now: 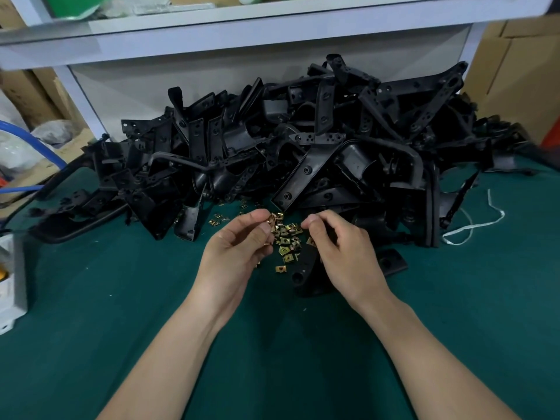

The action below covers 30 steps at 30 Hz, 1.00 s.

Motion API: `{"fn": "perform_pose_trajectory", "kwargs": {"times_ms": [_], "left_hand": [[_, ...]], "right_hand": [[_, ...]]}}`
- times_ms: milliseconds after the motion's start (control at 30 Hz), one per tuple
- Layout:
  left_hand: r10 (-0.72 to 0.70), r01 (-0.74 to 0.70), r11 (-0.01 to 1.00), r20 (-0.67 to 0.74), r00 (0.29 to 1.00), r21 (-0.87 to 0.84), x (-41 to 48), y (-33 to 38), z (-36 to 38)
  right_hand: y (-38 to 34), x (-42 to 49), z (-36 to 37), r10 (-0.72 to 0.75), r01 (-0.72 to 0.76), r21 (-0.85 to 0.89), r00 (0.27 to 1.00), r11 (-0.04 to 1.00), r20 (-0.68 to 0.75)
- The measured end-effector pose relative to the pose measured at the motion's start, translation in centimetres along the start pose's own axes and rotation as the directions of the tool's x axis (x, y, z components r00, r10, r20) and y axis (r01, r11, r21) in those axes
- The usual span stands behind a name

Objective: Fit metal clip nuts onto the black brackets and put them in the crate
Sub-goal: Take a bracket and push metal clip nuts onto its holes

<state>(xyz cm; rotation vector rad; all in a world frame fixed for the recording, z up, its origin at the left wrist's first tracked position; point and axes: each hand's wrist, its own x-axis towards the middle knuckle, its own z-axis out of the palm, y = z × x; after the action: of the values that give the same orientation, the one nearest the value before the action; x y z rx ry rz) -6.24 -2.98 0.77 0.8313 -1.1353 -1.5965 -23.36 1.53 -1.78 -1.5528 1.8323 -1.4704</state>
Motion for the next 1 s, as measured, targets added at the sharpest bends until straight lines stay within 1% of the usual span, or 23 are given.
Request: {"fn": "perform_pose_trajectory", "kwargs": {"times_ms": [100,233,400,467,633,767,867,1000], "left_hand": [[-0.029,0.029,0.999,0.009,1.0,-0.026,0.0,0.0,0.0],[-0.122,0.126,0.988,0.046,0.991,-0.087,-0.1,0.1,0.0],[-0.162,0.167,0.983,0.072,0.984,-0.073,-0.2,0.0,0.0],[-0.169,0.173,0.984,0.088,0.982,-0.04,-0.2,0.0,0.0],[-0.224,0.206,0.971,0.161,0.961,0.125,-0.5,0.1,0.3],[-0.216,0.166,0.961,0.223,0.951,0.223,-1.0,0.2,0.3],[-0.192,0.127,0.955,0.23,0.954,0.269,-1.2,0.0,0.5],[-0.193,0.122,0.947,0.22,0.956,0.299,-1.2,-0.5,0.8]], "right_hand": [[0.0,0.0,-0.1,-0.015,0.015,0.005,1.0,1.0,-0.003],[0.0,0.2,-0.1,-0.017,0.018,0.037,0.999,0.999,-0.034],[0.1,0.2,0.0,-0.021,0.023,0.034,0.997,0.999,-0.08],[0.1,0.2,0.0,-0.027,0.031,0.038,0.995,0.999,-0.098],[-0.1,0.2,-0.1,-0.027,0.035,0.059,0.992,0.998,-0.127],[-0.1,0.2,-0.4,-0.027,0.038,0.062,0.985,0.997,-0.17],[-0.2,0.2,-0.4,-0.015,0.026,0.061,0.985,0.998,-0.172],[-0.2,0.2,-0.3,-0.024,0.032,0.045,0.986,0.998,-0.162]]}}
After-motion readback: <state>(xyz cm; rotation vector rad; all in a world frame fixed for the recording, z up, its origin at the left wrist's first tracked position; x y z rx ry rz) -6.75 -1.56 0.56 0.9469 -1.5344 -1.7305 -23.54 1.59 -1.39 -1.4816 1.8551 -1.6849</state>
